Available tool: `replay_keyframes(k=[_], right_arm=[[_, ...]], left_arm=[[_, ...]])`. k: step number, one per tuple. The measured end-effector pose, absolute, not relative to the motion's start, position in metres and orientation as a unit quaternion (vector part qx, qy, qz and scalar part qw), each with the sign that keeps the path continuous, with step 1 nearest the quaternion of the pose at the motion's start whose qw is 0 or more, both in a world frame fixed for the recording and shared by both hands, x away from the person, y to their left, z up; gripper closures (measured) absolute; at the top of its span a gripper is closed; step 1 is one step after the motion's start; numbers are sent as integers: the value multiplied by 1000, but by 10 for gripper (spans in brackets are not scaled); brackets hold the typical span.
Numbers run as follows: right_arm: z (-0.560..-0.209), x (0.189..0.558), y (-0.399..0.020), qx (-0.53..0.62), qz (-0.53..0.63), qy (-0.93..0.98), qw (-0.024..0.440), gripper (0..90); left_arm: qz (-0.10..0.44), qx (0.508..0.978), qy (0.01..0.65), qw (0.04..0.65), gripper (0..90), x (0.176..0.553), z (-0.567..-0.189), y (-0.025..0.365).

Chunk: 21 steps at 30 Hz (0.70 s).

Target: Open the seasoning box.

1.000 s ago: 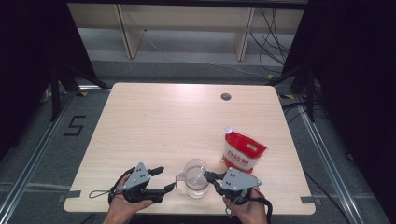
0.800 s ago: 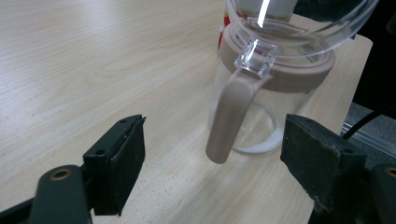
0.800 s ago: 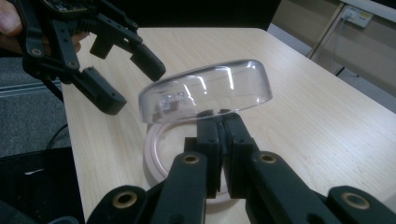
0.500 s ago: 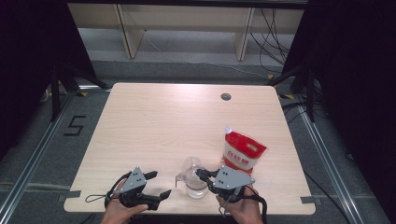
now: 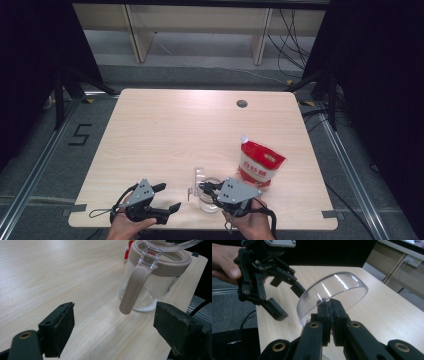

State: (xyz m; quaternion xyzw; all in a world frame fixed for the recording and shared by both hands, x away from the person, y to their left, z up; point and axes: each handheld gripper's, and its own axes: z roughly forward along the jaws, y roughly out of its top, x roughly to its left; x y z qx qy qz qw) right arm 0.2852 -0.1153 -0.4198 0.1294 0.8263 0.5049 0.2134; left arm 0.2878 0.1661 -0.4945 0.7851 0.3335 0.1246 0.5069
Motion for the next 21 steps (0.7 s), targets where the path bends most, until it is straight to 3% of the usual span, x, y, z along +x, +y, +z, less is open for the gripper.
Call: replay_keyframes(k=[11,21], right_arm=[[-421,286,-102,118,503,831,208,868],[-430,289,-153,163,528,808,206,784]], left_arm=[[122,788,326,507,167,287,-495,163],[122,782,336,512,167,287,-496,163]])
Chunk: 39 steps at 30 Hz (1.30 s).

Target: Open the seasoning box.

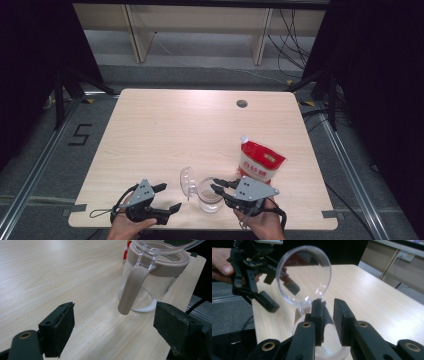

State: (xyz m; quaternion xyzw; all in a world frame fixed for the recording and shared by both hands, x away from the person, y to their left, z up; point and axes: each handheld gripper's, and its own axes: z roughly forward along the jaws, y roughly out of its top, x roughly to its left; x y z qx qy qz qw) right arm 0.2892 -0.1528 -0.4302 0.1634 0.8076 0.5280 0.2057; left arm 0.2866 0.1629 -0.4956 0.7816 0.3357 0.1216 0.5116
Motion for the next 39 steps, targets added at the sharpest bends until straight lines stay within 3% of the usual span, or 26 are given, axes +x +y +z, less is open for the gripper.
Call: replay_keyframes(k=[17,39], right_arm=[[-457,274,-212,239,540,783,196,597],[-471,260,-248,310,505,780,202,457]], left_arm=[[128,788,330,504,167,288,-494,162],[119,789,326,507,167,288,-496,160]])
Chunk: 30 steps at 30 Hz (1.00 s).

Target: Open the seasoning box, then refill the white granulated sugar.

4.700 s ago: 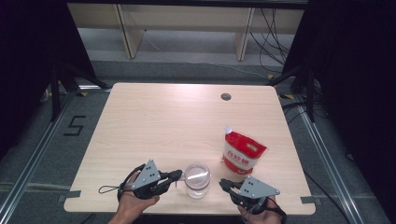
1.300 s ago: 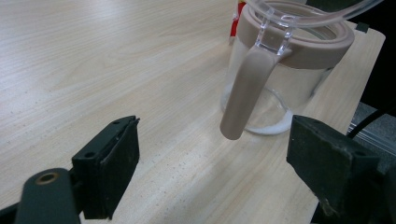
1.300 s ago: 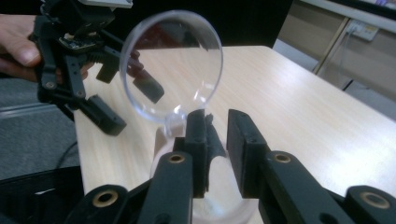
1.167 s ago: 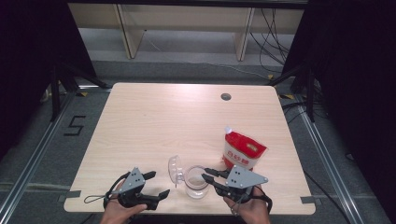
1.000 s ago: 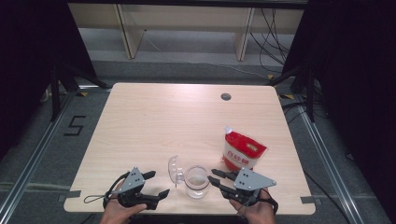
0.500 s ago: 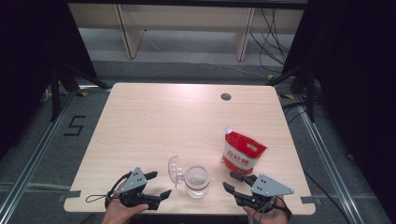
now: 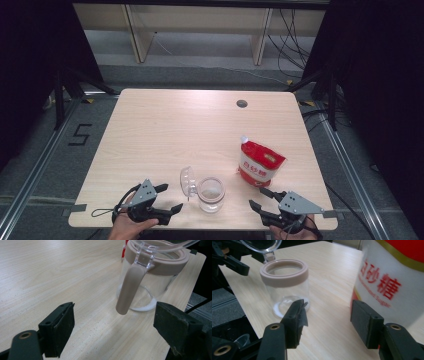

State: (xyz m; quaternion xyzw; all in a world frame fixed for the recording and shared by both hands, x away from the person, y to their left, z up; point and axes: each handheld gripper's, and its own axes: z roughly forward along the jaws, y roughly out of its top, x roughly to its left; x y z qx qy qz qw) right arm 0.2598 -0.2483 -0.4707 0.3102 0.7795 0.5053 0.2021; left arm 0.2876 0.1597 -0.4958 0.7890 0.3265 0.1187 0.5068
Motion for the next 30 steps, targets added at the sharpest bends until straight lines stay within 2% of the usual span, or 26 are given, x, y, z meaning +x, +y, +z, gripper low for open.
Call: replay_keyframes(k=[12,14,15,19,22,23,25,30], right_arm=[[-470,257,-268,355,495,764,213,436],[-470,260,-272,342,493,768,226,429],[-470,261,-273,339,490,767,239,421],[-472,264,-277,357,490,761,230,392],[-472,267,-283,371,484,754,244,359],[-473,270,-287,382,485,747,247,318],[-476,273,-290,393,482,745,241,298],[-477,279,-293,387,481,747,247,270]], left_arm=[[124,788,332,504,167,286,-495,161],[123,788,329,505,167,286,-496,161],[125,789,330,503,167,286,-495,161],[129,793,320,503,167,287,-495,161],[127,792,320,504,167,287,-495,161],[123,789,330,504,167,285,-495,160],[124,794,322,501,167,286,-496,162],[123,791,326,503,167,285,-497,160]])
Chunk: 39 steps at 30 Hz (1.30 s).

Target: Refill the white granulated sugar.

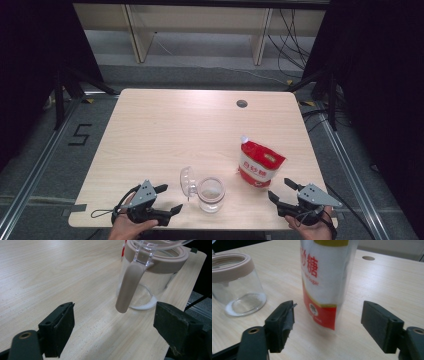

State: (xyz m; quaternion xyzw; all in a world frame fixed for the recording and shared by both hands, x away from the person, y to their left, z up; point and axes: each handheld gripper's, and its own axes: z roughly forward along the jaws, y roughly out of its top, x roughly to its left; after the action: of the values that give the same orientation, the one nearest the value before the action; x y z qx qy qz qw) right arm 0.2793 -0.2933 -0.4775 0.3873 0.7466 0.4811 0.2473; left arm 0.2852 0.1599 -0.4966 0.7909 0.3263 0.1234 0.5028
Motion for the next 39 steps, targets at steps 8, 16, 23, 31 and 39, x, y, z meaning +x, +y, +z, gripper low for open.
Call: replay_keyframes(k=[8,16,23,31,39], right_arm=[[-480,292,-287,377,490,748,243,259],[-485,313,-276,364,486,760,231,254],[-485,327,-270,355,511,744,243,264],[-492,340,-265,329,505,759,248,347],[-493,338,-261,358,518,744,223,410]], left_arm=[[128,797,323,494,167,286,-497,161],[123,794,323,500,169,286,-498,159],[122,796,322,498,180,285,-499,159],[124,796,321,499,183,286,-498,159],[118,791,328,503,201,286,-498,159]])
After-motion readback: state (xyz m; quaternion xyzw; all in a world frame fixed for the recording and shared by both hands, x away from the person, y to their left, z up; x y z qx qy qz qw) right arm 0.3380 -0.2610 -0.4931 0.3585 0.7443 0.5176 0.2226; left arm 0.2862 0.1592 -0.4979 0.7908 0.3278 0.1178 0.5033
